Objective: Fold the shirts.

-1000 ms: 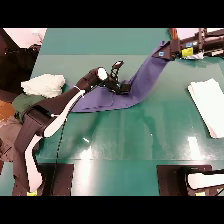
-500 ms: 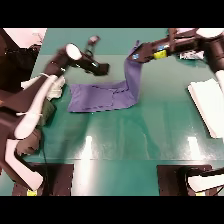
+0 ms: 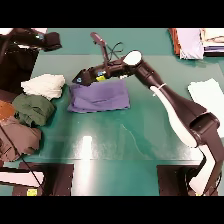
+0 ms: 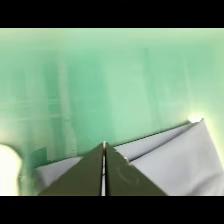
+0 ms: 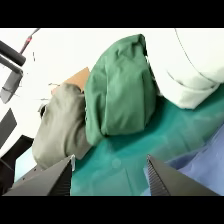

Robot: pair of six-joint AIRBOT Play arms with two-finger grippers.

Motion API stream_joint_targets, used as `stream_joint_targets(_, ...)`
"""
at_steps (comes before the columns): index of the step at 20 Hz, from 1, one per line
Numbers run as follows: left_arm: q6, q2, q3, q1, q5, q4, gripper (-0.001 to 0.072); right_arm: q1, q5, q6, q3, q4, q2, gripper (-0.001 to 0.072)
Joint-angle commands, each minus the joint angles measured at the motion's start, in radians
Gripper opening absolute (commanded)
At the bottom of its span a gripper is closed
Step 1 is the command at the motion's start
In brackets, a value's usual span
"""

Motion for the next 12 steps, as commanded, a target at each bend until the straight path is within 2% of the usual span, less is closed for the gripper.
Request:
stream_joint_targets(1, 0.024, 0.032, 0.0, 0.035, -0.075, 0.005, 0.0022, -0.018, 0.027, -0.013, -0.021, 0.008, -0.018, 0.0479)
stream_joint_targets(6, 0.027, 0.031, -0.001, 0.031, -0.109, -0.001, 0.0021, -0.293, 0.258, 0.082, -0.254, -0.029, 0.109, 0.0475)
stream_joint_targets(10, 0.027, 0.031, -0.001, 0.031, -0.112, -0.004, 0.0021, -0.475, 0.225, 0.225, -0.451, -0.336, 0.223, 0.0474)
stream_joint_targets(12, 0.027, 0.031, -0.001, 0.031, -0.111, -0.008, 0.0022, -0.534, 0.216, 0.232, -0.518, -0.346, 0.241, 0.0485)
